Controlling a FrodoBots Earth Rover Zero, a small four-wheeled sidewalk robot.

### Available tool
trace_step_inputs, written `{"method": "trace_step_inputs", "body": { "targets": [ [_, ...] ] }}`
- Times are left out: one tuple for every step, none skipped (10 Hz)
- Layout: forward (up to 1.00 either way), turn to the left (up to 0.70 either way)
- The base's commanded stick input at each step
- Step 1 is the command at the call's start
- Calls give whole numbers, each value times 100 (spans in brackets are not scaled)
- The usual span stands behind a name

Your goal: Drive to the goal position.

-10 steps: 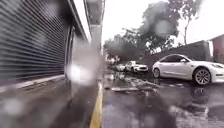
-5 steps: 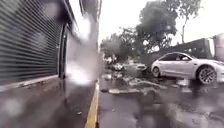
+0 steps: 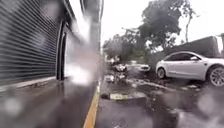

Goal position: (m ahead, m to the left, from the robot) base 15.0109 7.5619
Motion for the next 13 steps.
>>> {"method": "trace_step_inputs", "body": {
  "targets": [
    [100,0],
    [100,0],
    [100,0],
    [100,0],
    [100,0],
    [100,0],
    [100,0],
    [100,0],
    [100,0],
    [100,0],
    [100,0],
    [100,0],
    [100,0]
  ]
}}
